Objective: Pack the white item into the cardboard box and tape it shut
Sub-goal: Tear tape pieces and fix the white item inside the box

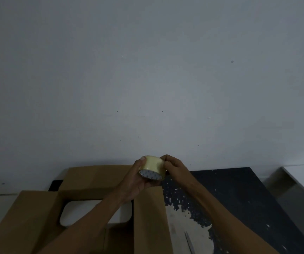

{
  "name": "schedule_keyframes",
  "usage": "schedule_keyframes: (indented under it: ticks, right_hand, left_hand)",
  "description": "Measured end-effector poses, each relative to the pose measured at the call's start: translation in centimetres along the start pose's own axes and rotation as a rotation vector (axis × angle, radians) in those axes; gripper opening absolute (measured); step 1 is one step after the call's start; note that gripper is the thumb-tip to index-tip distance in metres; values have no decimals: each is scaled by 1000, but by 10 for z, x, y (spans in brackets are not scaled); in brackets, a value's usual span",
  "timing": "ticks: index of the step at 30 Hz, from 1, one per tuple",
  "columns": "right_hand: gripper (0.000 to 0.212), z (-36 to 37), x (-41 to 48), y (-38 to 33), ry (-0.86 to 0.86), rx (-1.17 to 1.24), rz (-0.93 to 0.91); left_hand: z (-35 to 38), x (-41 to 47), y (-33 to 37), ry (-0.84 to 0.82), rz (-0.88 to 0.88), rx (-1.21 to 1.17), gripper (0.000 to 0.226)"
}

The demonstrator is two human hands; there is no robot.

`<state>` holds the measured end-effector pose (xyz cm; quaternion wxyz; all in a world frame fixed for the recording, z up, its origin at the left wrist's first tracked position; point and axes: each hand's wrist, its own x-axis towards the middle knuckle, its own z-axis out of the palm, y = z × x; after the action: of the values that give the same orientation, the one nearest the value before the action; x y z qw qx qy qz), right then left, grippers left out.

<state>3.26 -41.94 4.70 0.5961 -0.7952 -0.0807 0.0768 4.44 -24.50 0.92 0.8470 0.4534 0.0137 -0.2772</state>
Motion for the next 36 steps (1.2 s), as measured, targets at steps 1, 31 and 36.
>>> schedule_keyframes:
  ticks: [1, 31, 36]
  right_hand:
    - [24, -1, -1, -2, 13, 4, -3]
    - [55, 17, -3, 3, 129, 167, 52]
    - [46, 17, -7, -2, 148, 231, 73]
  left_hand:
    - [-3, 0, 1, -24, 13, 84, 62]
    - [25, -14, 19, 148, 249, 554, 32]
    - [26, -15, 8, 202, 252, 543, 29]
